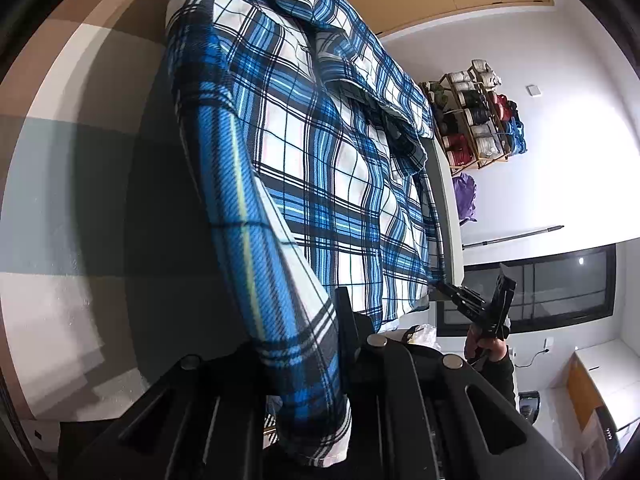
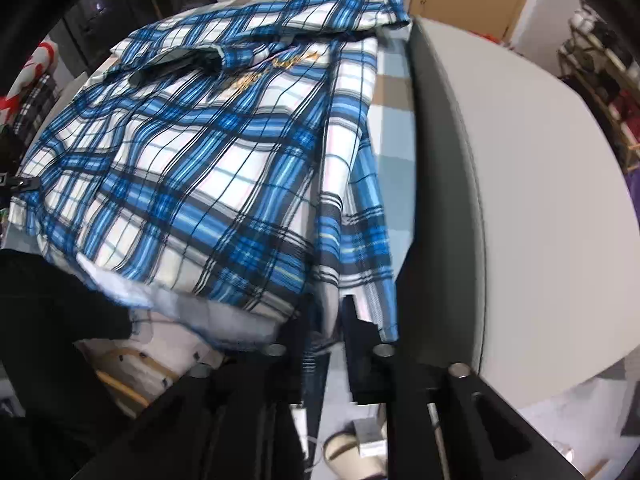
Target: Fold large clothes
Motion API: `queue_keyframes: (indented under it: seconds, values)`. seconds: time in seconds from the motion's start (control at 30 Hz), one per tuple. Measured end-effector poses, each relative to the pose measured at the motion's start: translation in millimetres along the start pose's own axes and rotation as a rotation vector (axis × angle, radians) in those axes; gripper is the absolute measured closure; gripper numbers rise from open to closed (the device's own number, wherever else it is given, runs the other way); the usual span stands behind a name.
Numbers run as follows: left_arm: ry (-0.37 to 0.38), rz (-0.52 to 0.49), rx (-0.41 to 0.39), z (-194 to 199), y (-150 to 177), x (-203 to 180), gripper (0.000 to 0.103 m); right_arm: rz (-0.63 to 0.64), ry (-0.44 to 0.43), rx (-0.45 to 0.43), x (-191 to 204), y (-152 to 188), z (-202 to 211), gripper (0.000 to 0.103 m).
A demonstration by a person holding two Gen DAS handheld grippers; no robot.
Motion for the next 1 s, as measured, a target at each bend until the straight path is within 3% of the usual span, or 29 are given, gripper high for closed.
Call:
queue_keyframes:
  seconds: [0.03, 0.1, 0.2, 0.27, 0.37, 0.53, 0.6, 0.67, 0.7, 0.73, 1.0]
  values:
    - [0.001, -0.001, 0.001, 0.5, 0.0, 0.5, 0.096, -0.005, -0.008, -0.007, -1.0, -2.3, 3.6, 0.052]
    - [0.000, -0.005, 0.001, 0.8, 0.6, -0.1, 0.096, -0.023, -0.029, -0.053, -3.1, -5.8, 10.7, 0.021]
    - [0.003, -0.005, 0.007, 0.7, 0.4, 0.1, 0.096, -0.061, -0.110, -0.121, -4.8, -17.3, 19.3, 0.019]
    - [0.002, -0.005, 0.008, 0.1, 0.8, -0.2, 0.096, -0.067, -0.078, -0.114, -2.4, -27.4, 8.3, 0.019]
    - [-0.002, -0.007, 0.010, 1.3, 1.5, 1.1, 0.096, -0.061, 0.014, -0.043, 2.8, -35.6, -19.2, 0.020]
    - [0.000, -0.020, 0.028, 0.6, 3.4, -0.8, 0.096, -0.114, 0.040, 0.071, -6.7, -34.5, -48.7, 0.023]
    - [0.004, -0.038, 0.042, -1.4, 4.3, -4.3, 0.096, -0.092, 0.011, 0.065, -2.5, -31.5, -46.0, 0.031]
    - [-0.001, -0.055, 0.045, -2.7, 4.7, -8.0, 0.096, -0.106, -0.063, 0.063, -0.2, -29.6, -39.8, 0.054]
    - [0.000, -0.059, 0.048, -3.1, 4.7, -9.0, 0.096, -0.104, -0.106, 0.068, 1.5, -29.0, -38.1, 0.087]
    - [0.003, -0.060, 0.050, -3.7, 4.5, -9.5, 0.096, -0.109, -0.159, 0.084, 2.0, -29.4, -37.1, 0.099]
    - [-0.004, -0.048, 0.068, -8.0, 4.6, -7.8, 0.096, -0.289, -0.450, -0.018, -11.3, -47.6, -15.3, 0.100]
Point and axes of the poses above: each gripper's, at about its wrist camera, not at the fingertips, and z roughly against the way its jaws point, x to its left, y to its underside, the point moved 1 cm from there along -z, roughly the way its jaws point, and after that the axes turned 1 degree about y, right-handed, at the moved point
